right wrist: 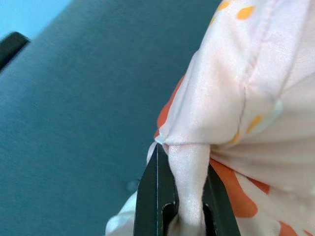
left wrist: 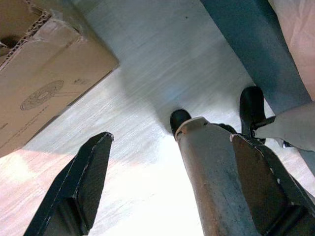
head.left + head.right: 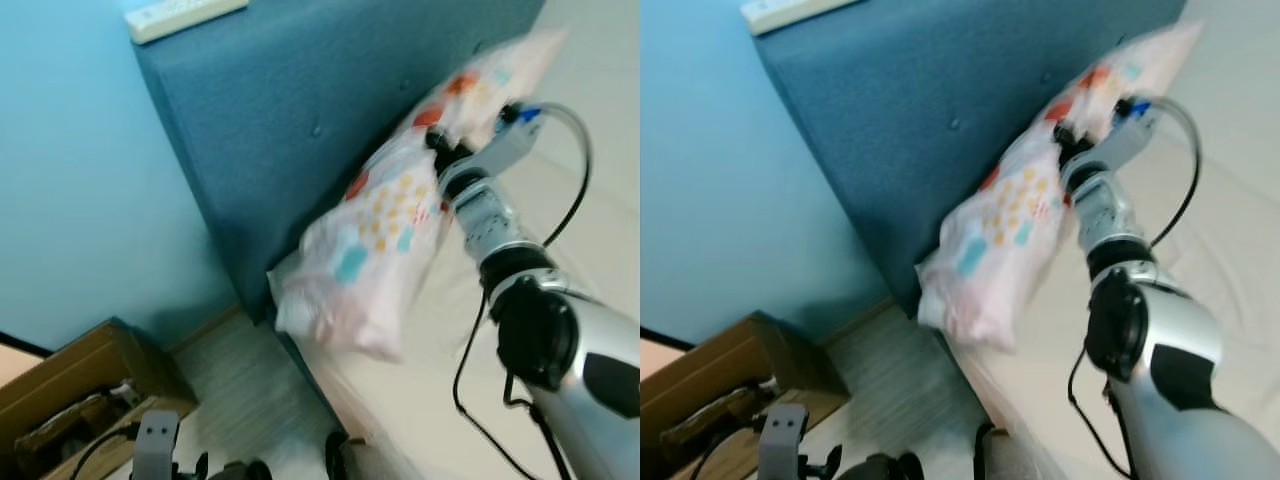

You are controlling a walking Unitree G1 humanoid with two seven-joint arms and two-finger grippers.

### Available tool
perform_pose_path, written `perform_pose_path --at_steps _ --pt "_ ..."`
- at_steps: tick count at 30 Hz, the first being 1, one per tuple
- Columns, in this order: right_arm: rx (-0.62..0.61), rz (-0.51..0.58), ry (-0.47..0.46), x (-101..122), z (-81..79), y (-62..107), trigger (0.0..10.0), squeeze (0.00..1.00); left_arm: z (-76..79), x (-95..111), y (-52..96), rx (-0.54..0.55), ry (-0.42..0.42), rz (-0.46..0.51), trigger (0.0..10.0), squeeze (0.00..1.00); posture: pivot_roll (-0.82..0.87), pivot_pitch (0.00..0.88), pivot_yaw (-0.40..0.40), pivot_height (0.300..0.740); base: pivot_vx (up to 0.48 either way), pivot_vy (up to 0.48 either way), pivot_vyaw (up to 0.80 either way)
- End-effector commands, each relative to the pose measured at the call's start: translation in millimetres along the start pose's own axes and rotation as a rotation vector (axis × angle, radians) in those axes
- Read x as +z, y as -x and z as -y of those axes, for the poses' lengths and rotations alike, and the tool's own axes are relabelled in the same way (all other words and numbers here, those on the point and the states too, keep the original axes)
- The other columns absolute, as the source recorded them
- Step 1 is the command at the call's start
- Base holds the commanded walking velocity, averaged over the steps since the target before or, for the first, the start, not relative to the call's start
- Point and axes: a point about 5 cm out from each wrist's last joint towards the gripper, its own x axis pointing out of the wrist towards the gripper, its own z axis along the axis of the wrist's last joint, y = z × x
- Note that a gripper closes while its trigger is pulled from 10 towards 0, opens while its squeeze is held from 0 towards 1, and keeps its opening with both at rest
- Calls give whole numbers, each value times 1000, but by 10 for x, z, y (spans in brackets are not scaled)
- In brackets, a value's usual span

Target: Clean up the room

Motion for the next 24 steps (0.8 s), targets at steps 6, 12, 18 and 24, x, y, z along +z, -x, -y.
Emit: perform_pose_path --at_steps 6,12,18,24 --pt "-43 62 -39 -48 339 193 0 0 22 -124 124 -32 -32 -6 10000 0 217 419 -5 720 0 0 0" --pt "-320 -158 -15 -739 1022 833 0 0 77 -193 212 -54 -40 -2 10000 0 232 448 11 720 0 0 0" --pt "-556 -441 104 -1335 1555 1787 0 0 2 -356 412 -64 -62 -38 10000 0 259 479 39 720 0 0 0" --pt "-644 -497 157 -1380 1697 2047 0 0 -65 -396 501 -59 -69 -50 10000 0 269 492 49 720 0 0 0"
